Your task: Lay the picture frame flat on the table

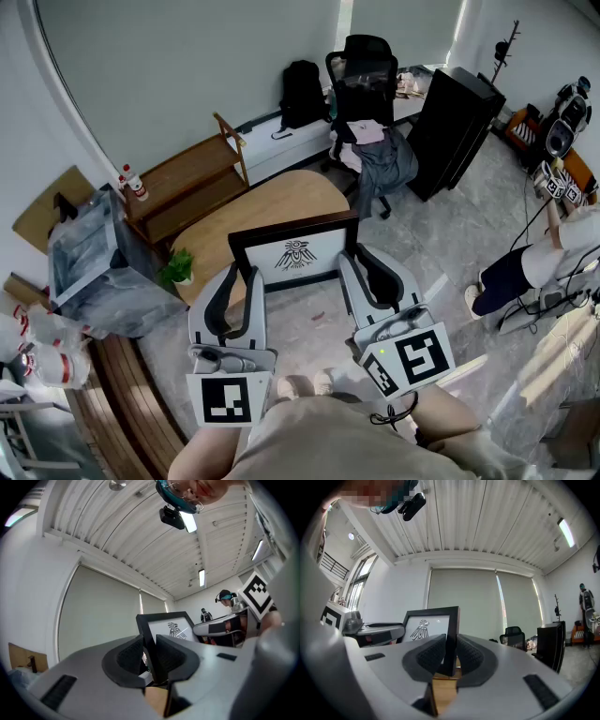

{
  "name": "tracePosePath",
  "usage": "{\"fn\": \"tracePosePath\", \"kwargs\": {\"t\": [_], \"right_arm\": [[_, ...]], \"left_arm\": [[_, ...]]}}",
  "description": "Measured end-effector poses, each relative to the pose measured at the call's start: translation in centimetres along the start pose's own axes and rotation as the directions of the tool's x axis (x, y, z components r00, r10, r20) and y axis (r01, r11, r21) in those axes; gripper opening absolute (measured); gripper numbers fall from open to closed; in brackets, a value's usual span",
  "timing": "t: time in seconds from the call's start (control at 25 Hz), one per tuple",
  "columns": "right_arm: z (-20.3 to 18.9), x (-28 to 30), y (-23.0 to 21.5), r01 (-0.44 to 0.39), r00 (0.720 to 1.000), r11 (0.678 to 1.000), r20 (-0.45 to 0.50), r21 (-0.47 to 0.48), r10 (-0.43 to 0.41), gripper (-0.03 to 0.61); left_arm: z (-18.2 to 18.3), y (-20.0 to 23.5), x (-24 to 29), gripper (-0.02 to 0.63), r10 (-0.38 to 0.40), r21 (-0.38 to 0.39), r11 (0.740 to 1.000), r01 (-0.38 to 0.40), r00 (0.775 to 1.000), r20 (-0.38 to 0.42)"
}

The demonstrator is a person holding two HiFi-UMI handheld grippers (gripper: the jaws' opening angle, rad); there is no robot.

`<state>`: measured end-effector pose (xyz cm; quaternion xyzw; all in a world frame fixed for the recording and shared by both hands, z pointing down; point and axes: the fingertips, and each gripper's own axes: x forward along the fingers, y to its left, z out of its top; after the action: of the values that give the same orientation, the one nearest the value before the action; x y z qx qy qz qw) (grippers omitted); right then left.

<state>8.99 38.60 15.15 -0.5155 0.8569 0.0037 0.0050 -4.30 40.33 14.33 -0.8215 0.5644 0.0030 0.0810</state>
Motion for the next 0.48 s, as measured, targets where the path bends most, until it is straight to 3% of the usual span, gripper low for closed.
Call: {"fn": "tracePosePath", "kwargs": {"t": [0.48], "right_arm": [[0.14,-0.10,0.01,0.003,1.000,1.000,-0.017,-0.009,-0.003,0.057]], "left_arm": [[-0.09,0.03,0.19,0.080,-0.008,-0.021,1.000,0.007,1.000,-0.015]]}}
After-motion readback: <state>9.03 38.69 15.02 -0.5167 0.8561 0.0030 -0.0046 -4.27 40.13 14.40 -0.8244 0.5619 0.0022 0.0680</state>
